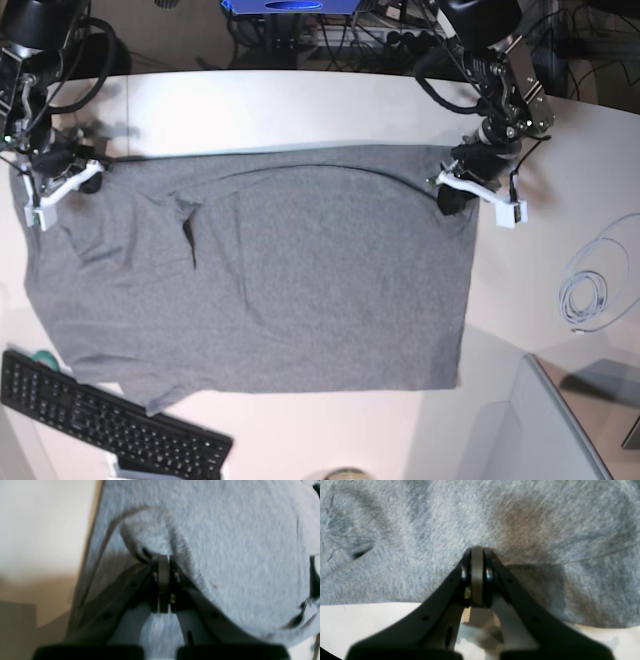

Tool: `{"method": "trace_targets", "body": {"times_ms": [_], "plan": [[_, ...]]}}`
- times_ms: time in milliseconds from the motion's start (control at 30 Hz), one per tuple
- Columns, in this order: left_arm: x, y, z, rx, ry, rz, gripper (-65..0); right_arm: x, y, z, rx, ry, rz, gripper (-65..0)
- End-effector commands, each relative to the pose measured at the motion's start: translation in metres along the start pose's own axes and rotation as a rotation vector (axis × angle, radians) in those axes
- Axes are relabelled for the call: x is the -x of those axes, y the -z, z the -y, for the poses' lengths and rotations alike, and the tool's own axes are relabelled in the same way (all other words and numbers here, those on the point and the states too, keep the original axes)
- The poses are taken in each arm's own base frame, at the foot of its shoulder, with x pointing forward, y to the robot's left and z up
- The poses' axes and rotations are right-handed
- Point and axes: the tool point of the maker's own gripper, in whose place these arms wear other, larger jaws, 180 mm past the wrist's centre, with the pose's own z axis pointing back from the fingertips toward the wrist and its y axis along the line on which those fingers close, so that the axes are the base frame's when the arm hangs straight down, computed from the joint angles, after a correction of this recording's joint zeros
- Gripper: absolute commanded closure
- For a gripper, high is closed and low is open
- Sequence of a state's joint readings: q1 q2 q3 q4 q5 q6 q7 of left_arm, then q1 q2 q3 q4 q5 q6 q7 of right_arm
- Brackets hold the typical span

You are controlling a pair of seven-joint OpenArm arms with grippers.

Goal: Layout the t-shirt on the table in an organized manner, then fold the t-shirt properly
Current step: 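Pull the held shirt edge outward with both grippers to stretch it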

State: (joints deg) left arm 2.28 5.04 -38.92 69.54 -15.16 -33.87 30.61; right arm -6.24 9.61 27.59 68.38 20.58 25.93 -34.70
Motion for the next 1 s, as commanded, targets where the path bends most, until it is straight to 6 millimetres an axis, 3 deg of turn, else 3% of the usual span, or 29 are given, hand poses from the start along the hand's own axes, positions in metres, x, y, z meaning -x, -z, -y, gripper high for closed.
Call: {"method": "trace_targets", "body": {"times_ms": [0, 167, 367, 500, 733, 967], "plan": [[-0.01, 0.002, 0.005, 0.02, -0.002, 0.036, 0.0, -0.012, -0.003, 0.005, 0.015, -0.009, 0.024, -0.6], [-0.016, -0.004, 0.004, 0.015, 0.015, 0.056, 0.0, -0.012, -0.003, 0.006, 0.017, -0.011, 0.024, -0.6], [-0.034, -0.037, -0.015, -0.06, 0.079, 0.117, 0.0, -0.012, -0.003, 0.006, 0.017, -0.011, 0.024, -0.6], [-0.024, -0.041, -0.02, -0.069, 0.087, 0.091, 0.0, -0.013, -0.003, 0.006, 0.017, -0.011, 0.026, -0.6], [0.017, -0.031, -0.04, -0.078, 0.011, -0.017, 0.0, -0.012, -0.005, 0.009, 0.022, -0.007, 0.025, -0.6], [0.026, -0.046, -0.068, -0.125, 0.031, -0.059, 0.0, -0.01, -0.005, 0.009, 0.023, -0.01, 0.02, -0.6]]}}
